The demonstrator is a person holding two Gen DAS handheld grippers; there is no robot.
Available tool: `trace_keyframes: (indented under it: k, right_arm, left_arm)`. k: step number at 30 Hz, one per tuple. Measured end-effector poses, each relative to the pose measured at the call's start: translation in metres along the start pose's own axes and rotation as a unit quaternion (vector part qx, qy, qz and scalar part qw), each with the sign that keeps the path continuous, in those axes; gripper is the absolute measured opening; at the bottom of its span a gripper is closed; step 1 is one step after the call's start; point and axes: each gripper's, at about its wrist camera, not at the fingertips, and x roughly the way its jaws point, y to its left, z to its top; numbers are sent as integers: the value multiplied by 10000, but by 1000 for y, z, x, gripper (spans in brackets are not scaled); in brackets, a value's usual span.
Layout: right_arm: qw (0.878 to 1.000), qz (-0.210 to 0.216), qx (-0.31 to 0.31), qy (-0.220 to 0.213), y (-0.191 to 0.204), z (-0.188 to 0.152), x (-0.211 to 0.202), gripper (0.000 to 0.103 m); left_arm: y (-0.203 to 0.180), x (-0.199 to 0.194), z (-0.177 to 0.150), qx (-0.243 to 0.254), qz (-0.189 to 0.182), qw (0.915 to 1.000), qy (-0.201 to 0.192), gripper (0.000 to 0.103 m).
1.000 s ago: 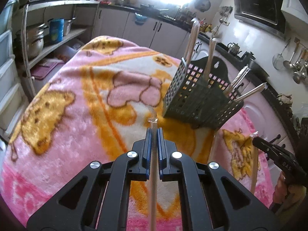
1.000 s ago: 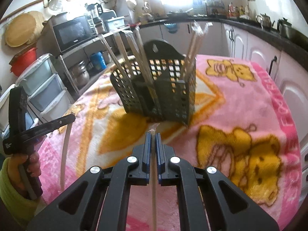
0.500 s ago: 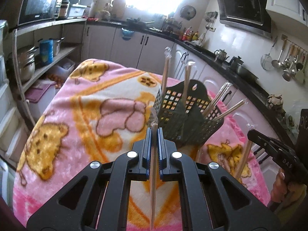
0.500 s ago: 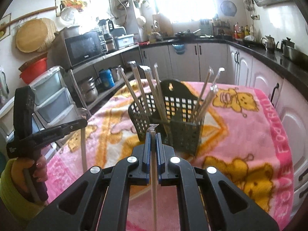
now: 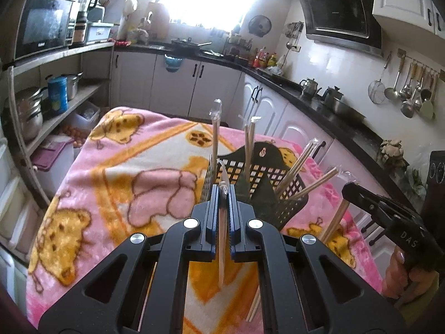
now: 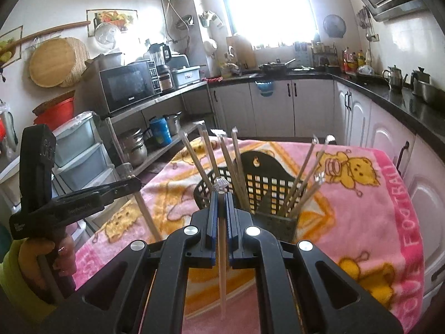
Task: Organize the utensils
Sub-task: 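Lift the chopstick with the left gripper and carry it above the caddy, then lower the chopstick into a caddy slot and open the left gripper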
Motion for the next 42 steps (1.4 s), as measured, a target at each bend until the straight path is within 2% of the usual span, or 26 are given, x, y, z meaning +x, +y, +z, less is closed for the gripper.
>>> trace_keyframes:
  k: [9, 18, 27, 32, 42]
  right_arm:
    - [9996, -19, -54, -276, -3, 26, -4, 5]
    - [9975, -160, -69, -691, -13, 63, -9, 5]
    - [9927, -469, 122, -1106, -38, 96, -3, 5]
    - [9875, -854, 130, -1316, -56, 102, 3, 5]
    - [9870, -1181, 288, -1050, -91, 79, 42, 6]
  left_arm:
    - [-13, 2, 24, 123, -112, 9998, -144, 1]
    - [-40, 0, 66, 326, -297, 9976, -540, 1]
    - [-61, 28, 96, 361, -420, 9952, -801, 1]
    - [-68, 50, 91, 475, -375, 9946, -846, 1]
    - [-66, 92, 56, 524, -311, 9968, -519, 1]
